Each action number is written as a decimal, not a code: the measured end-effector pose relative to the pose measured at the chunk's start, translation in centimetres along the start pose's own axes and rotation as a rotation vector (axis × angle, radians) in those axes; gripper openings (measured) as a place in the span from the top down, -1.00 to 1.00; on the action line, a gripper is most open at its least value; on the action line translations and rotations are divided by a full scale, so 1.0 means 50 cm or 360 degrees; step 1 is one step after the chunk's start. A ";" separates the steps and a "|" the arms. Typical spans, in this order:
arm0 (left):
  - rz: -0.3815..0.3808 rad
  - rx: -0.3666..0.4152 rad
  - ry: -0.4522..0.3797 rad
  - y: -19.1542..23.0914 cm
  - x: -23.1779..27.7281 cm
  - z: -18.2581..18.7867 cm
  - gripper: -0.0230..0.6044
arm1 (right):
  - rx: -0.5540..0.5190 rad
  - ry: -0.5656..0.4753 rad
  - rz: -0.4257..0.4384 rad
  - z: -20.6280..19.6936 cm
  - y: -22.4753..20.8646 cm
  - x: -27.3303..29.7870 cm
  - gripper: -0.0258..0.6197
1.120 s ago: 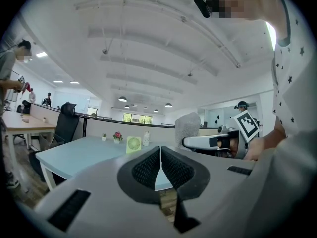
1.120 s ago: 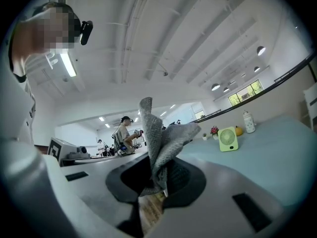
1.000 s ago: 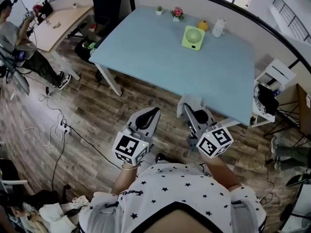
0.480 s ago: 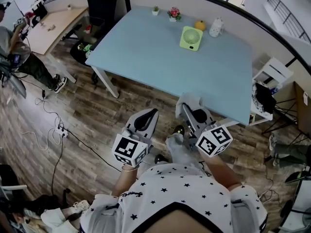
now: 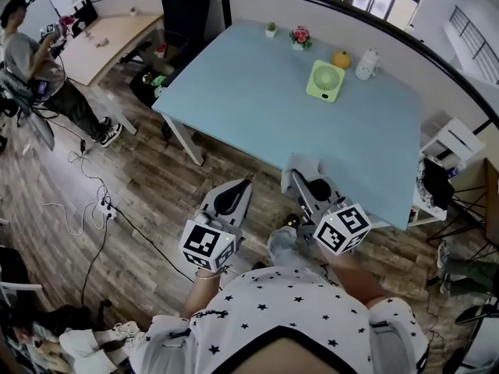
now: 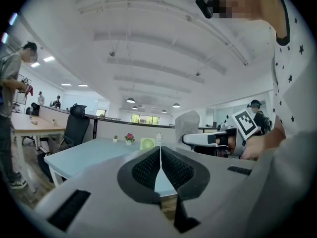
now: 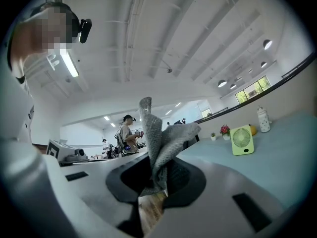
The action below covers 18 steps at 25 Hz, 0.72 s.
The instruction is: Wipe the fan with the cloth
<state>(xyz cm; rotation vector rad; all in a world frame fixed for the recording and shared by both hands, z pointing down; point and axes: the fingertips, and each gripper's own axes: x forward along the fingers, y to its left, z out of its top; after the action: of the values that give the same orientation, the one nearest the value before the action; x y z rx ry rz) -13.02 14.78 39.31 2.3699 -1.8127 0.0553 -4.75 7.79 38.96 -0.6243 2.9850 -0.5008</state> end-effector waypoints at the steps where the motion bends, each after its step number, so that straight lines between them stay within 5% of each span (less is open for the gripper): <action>1: 0.0007 0.0000 0.0002 0.006 0.007 0.001 0.82 | 0.0002 0.0004 0.0003 0.000 -0.009 0.007 0.77; 18: 0.0009 -0.0010 0.0039 0.073 0.207 0.017 0.82 | 0.0047 0.0062 -0.0008 0.035 -0.193 0.105 0.77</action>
<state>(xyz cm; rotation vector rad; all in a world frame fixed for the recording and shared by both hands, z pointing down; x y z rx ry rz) -13.83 3.85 40.15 2.3493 -1.8060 0.0789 -5.67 -3.18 40.51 -0.6268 3.0072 -0.5626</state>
